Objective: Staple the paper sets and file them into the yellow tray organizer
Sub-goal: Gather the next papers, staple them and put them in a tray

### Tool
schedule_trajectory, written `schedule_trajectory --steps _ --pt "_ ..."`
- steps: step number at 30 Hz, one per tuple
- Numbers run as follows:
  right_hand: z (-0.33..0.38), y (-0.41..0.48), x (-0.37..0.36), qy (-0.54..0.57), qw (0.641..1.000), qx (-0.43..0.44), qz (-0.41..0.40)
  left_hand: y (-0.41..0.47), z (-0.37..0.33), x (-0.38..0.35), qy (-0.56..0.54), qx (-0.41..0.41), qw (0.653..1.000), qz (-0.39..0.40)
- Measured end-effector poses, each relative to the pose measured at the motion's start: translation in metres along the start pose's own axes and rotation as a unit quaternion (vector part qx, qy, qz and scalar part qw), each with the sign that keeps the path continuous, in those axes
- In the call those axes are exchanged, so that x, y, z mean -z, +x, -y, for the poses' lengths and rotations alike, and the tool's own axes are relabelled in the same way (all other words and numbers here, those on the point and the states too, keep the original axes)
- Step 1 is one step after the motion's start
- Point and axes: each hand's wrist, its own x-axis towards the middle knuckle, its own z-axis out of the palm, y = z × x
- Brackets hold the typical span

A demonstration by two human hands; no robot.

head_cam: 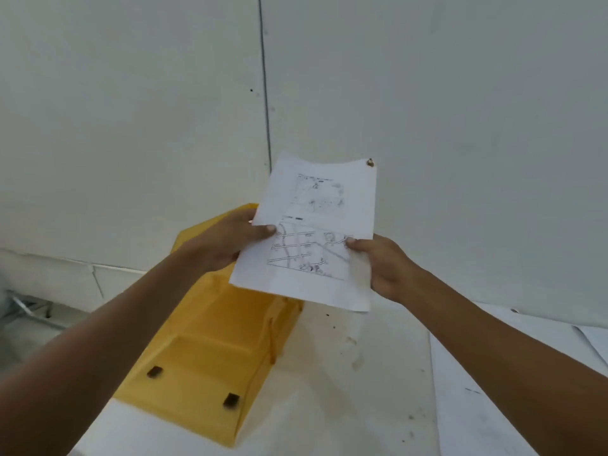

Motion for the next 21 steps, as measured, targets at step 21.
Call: schedule_trajectory --steps 21 --pt "-0.041 0.005 -0.154 0.043 0.984 -0.156 0.072 -0.030 0.053 0.139 0.081 0.206 0.967 -0.127"
